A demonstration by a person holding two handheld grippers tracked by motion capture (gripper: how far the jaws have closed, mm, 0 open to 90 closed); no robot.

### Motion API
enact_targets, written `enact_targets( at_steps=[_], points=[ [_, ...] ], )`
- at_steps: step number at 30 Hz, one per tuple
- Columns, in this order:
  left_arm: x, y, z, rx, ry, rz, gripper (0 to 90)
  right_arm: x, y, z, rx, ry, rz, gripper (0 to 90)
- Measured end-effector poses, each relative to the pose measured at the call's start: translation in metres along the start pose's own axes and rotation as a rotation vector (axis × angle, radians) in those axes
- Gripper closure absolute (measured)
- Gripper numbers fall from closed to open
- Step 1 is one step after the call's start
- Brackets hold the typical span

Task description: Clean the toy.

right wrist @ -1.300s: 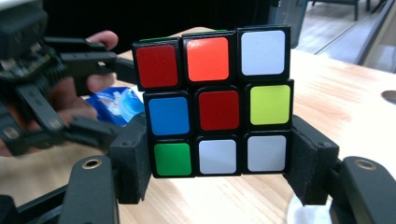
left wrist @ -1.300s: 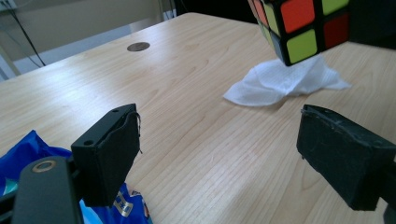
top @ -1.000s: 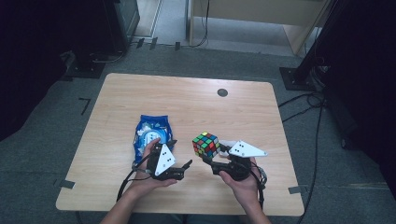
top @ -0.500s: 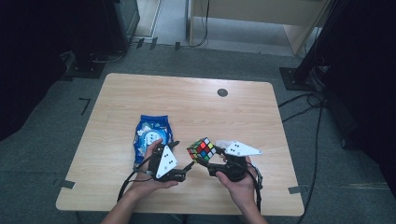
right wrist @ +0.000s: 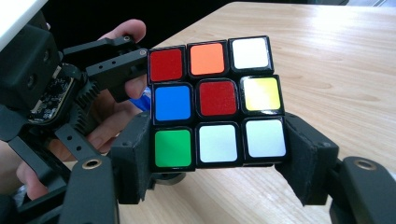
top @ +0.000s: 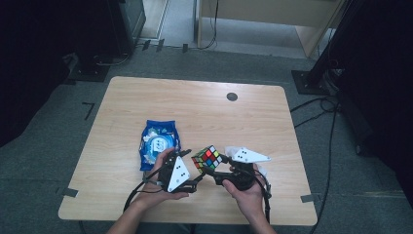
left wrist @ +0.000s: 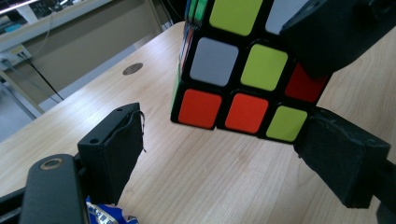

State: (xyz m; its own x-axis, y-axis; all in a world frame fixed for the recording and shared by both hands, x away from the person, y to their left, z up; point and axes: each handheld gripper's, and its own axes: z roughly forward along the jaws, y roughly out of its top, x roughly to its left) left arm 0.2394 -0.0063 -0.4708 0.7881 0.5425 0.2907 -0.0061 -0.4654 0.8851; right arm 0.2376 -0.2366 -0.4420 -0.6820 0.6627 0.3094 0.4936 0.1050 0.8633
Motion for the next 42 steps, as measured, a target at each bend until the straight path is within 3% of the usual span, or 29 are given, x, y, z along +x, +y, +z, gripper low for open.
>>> enact_targets(
  at_steps=[4, 12, 27, 42],
  points=[
    [-0.004, 0.001, 0.000, -0.011, 0.017, 0.040, 21.2, 0.000, 0.000, 0.001, 0.005, 0.005, 0.018, 34.8],
    [-0.007, 0.000, 0.001, -0.012, 0.024, 0.075, 23.8, -0.001, -0.001, 0.006, 0.033, 0.019, 0.064, 34.8],
    [-0.007, -0.001, 0.002, -0.037, -0.016, 0.056, 31.7, -0.006, -0.003, 0.010, 0.055, 0.039, 0.146, 34.7],
    [-0.008, -0.002, 0.002, -0.025, -0.024, 0.060, 34.0, -0.011, -0.007, 0.009, 0.000, 0.051, 0.215, 34.0]
  ],
)
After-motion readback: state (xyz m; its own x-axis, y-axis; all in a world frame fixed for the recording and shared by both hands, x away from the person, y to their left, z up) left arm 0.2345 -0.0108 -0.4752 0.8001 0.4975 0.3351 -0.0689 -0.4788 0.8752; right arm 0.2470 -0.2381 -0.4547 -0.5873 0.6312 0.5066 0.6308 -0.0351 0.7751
